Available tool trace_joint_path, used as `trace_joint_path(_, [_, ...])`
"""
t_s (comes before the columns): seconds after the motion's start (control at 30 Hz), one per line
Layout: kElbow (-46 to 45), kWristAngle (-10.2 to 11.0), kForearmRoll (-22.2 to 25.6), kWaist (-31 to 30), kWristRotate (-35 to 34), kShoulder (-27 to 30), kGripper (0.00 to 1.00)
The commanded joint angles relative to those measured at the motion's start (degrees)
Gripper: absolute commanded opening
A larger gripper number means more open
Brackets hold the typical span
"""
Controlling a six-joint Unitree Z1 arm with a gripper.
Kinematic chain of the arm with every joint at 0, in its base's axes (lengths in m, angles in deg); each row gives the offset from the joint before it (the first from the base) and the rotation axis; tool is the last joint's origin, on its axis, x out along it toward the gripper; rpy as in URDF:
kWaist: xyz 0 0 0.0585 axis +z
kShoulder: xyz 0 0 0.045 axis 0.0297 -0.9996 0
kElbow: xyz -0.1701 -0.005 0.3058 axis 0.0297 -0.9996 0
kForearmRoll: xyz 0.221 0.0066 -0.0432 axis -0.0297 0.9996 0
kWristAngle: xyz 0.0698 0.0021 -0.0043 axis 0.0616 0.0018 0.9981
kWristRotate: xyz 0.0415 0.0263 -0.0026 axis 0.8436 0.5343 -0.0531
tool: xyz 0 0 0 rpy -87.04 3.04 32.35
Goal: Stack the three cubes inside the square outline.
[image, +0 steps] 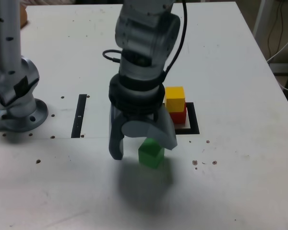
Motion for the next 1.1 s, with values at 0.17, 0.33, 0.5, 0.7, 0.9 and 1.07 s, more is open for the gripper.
trace_joint_path(0.17, [0.8, 0.0, -1.5, 0.0, 0.6, -2.8, 0.94])
trace_joint_path(0.33, [0.9, 0.1, -2.0, 0.0, 1.1, -3.4, 0.94])
trace_joint_path(0.5, [1.0, 0.2, -2.4, 0.0, 1.4, -4.3, 0.94])
trace_joint_path(0.7, [1.3, 0.6, -2.6, 0.3, 1.6, -5.4, 0.89])
trace_joint_path(0.9, [0.9, 1.0, -2.7, 0.7, 1.3, -5.6, 0.86])
trace_joint_path(1.07, [0.6, 1.1, -2.7, 1.0, 1.2, -5.6, 0.83])
